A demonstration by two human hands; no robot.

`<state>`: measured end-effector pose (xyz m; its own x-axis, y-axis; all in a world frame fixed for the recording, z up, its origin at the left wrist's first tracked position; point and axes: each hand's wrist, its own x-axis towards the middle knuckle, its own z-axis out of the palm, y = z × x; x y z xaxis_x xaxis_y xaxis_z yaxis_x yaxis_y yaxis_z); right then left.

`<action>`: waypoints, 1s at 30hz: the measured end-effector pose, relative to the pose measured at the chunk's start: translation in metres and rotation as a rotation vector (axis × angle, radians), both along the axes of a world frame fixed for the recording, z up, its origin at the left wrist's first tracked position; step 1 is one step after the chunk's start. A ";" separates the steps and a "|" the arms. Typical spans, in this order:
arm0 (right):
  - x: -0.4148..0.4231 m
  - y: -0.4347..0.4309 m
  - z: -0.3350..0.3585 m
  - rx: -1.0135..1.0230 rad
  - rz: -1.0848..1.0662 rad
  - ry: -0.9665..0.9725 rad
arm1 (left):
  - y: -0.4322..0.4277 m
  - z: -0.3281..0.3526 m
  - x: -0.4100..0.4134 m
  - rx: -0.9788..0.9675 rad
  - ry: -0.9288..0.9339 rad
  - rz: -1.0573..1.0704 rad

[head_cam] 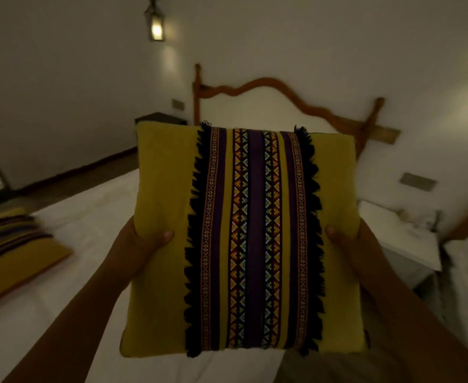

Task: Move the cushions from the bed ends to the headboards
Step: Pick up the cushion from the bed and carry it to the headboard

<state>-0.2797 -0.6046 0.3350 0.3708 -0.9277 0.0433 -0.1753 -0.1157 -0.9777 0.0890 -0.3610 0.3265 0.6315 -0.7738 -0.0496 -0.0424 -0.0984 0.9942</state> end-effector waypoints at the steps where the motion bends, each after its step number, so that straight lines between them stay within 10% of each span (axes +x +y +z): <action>1: -0.015 -0.009 0.003 -0.017 -0.022 -0.023 | -0.018 0.006 -0.008 -0.013 -0.012 -0.029; 16: -0.195 -0.206 -0.001 -0.062 -0.200 -0.119 | -0.266 0.023 -0.157 -0.072 -0.122 -0.158; 30: -0.188 -0.358 -0.025 0.002 -0.214 -0.074 | -0.423 0.004 -0.145 -0.052 -0.089 -0.175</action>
